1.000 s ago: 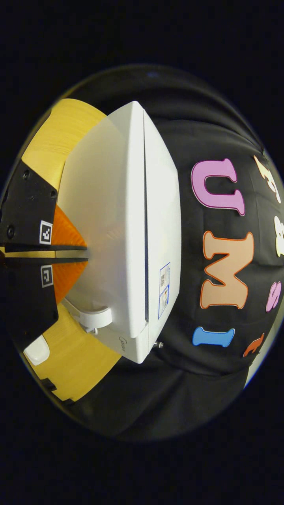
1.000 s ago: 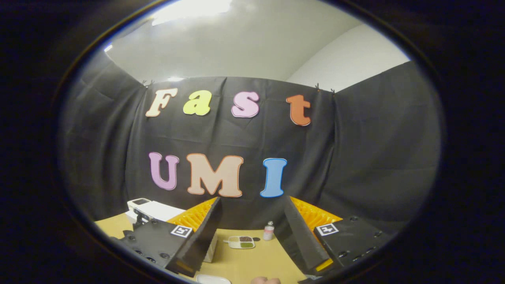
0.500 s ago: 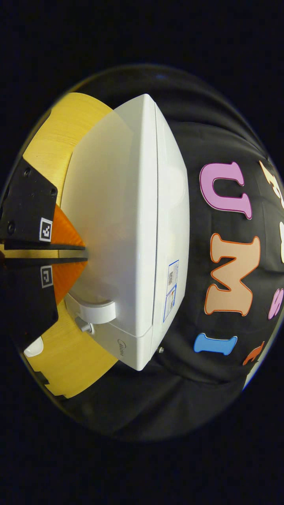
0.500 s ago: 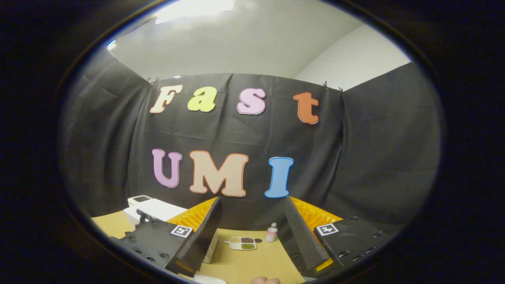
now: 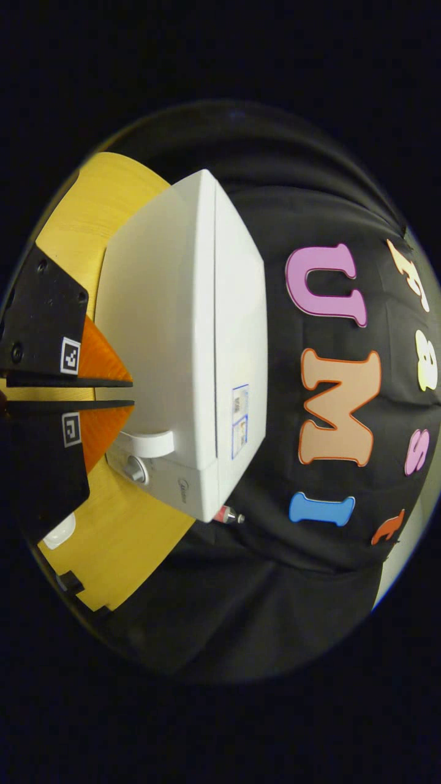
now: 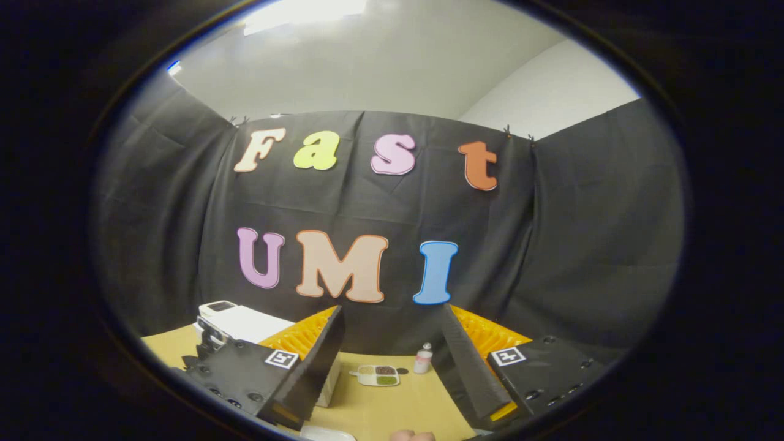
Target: Open the microwave oven with the left hand, put the food in, and close the microwave oven.
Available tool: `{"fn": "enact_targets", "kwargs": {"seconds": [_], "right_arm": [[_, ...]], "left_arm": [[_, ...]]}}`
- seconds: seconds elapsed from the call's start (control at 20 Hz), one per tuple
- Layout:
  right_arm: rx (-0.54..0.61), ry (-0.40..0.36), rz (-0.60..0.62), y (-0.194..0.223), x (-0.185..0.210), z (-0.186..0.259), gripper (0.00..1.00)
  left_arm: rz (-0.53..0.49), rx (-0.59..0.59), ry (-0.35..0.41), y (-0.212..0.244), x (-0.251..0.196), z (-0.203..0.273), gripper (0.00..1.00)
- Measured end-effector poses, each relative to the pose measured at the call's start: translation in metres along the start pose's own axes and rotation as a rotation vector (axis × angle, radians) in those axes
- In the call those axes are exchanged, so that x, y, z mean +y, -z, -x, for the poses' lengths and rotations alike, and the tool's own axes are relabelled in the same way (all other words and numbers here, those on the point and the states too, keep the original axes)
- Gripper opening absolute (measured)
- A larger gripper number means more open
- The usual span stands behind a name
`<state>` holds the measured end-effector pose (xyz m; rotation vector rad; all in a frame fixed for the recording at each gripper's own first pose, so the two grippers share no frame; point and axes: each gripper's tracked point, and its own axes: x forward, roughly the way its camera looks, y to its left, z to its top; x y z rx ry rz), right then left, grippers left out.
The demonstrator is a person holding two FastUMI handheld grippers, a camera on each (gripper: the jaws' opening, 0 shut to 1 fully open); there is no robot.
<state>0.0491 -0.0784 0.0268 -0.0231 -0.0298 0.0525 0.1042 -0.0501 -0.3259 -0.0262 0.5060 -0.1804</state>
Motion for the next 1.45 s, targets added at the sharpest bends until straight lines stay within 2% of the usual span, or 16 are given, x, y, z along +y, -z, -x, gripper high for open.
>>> {"fn": "enact_targets", "kwargs": {"seconds": [0.15, 0.3, 0.45, 0.7, 1.05, 1.1, 1.15, 1.2, 1.25, 1.3, 1.35, 1.4, 1.45], "right_arm": [[-0.006, -0.008, -0.015, -0.001, 0.010, -0.001, 0.94], [-0.007, -0.012, -0.020, 0.000, 0.019, -0.002, 0.94], [-0.012, -0.017, -0.012, 0.003, 0.029, -0.004, 0.94], [-0.034, -0.042, -0.027, -0.001, 0.051, -0.010, 0.94], [-0.063, -0.061, -0.014, -0.003, 0.058, -0.006, 0.94], [-0.062, -0.064, -0.017, -0.001, 0.059, -0.005, 0.94], [-0.061, -0.066, -0.022, -0.001, 0.060, -0.004, 0.94], [-0.061, -0.068, -0.027, 0.000, 0.060, -0.004, 0.94], [-0.062, -0.068, -0.032, 0.001, 0.059, -0.003, 0.94], [-0.059, -0.069, -0.036, 0.002, 0.060, -0.003, 0.94], [-0.053, -0.072, -0.039, 0.005, 0.060, -0.003, 0.94], [-0.047, -0.074, -0.043, 0.008, 0.061, -0.001, 0.94], [-0.045, -0.077, -0.047, 0.008, 0.061, -0.001, 0.94]], "left_arm": [[0.030, -0.056, 0.077, -0.032, -0.014, 0.032, 0.08], [0.049, -0.132, 0.088, -0.075, -0.008, 0.061, 0.08], [0.097, -0.208, 0.129, -0.121, -0.009, 0.091, 0.10], [0.070, -0.326, 0.085, -0.186, 0.014, 0.132, 0.10], [0.035, -0.428, 0.049, -0.235, 0.014, 0.181, 0.11], [0.013, -0.449, 0.038, -0.241, 0.013, 0.187, 0.17], [-0.015, -0.466, 0.029, -0.246, 0.012, 0.191, 0.17], [-0.039, -0.480, 0.022, -0.248, 0.011, 0.195, 0.45], [-0.055, -0.490, 0.022, -0.251, 0.008, 0.199, 0.50], [-0.065, -0.499, 0.016, -0.252, 0.006, 0.201, 0.71], [-0.069, -0.503, 0.007, -0.253, 0.007, 0.205, 0.81], [-0.062, -0.503, -0.005, -0.252, 0.009, 0.209, 0.99], [-0.055, -0.503, -0.022, -0.251, 0.011, 0.212, 0.97]]}}
